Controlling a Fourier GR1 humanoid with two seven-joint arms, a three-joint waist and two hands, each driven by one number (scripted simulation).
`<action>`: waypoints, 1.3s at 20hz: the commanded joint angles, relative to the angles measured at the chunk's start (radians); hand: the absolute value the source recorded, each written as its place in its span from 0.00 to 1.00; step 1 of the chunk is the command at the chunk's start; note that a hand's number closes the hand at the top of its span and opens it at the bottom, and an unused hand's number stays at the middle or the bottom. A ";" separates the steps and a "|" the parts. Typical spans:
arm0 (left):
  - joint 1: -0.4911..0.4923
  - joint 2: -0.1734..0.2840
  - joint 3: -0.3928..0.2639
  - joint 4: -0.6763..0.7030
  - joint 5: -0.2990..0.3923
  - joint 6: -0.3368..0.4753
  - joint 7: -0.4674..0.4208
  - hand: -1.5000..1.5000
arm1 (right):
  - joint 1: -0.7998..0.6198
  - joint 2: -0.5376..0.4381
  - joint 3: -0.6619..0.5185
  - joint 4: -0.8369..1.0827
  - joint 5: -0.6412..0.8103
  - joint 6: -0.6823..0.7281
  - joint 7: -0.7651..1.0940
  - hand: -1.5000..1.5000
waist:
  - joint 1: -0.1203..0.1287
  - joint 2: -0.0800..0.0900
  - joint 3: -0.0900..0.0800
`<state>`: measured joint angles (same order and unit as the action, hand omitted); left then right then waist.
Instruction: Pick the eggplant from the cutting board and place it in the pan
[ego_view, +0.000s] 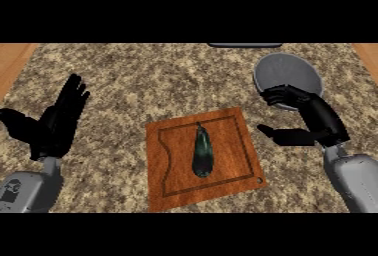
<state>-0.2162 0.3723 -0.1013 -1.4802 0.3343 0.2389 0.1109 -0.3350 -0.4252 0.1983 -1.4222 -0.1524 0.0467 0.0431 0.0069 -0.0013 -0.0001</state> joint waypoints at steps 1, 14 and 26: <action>0.061 0.008 -0.013 -0.098 -0.006 0.007 0.063 0.50 | -0.029 -0.115 -0.019 0.011 0.042 0.102 0.003 0.00 | 0.004 -0.001 0.000; 0.044 -0.010 0.007 -0.089 -0.020 -0.029 0.056 0.50 | -0.436 -0.055 0.179 0.162 0.229 0.343 0.210 0.00 | 0.029 0.005 -0.001; 0.026 -0.037 0.016 -0.102 -0.050 0.008 0.111 0.50 | -0.506 0.056 0.360 0.293 0.286 0.684 0.309 0.00 | 0.006 0.002 0.000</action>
<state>-0.1921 0.3403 -0.0923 -1.5593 0.2905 0.2313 0.1929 -0.8456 -0.4121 0.5065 -1.1520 0.1018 0.6635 0.3345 0.0193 0.0020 -0.0009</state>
